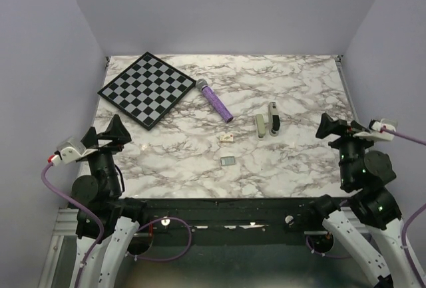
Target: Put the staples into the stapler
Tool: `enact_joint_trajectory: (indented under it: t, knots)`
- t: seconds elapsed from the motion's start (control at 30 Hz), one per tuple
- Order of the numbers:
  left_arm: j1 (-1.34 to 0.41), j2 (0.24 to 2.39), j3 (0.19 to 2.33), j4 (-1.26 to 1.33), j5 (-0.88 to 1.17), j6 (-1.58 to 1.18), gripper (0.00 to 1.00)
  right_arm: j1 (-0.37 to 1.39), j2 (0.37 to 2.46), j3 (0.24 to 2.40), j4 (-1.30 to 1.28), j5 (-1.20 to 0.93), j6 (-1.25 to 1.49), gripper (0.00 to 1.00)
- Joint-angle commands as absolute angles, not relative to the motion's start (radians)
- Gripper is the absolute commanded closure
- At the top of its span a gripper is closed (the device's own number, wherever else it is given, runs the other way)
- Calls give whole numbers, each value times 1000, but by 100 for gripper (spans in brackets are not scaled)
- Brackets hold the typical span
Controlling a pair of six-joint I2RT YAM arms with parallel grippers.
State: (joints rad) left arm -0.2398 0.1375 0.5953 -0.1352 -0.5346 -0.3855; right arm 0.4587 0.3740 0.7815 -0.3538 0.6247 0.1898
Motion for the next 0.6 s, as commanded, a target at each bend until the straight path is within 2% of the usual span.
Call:
enact_joint_trajectory:
  t: [0.0,0.57]
  knots:
    - [-241,103,584,-115,-565,-370,2,457,250,684,-265,637,54,0]
    - [-178,98,546,-80,-546,-365,1,457,-34,453,-48,480,-78,0]
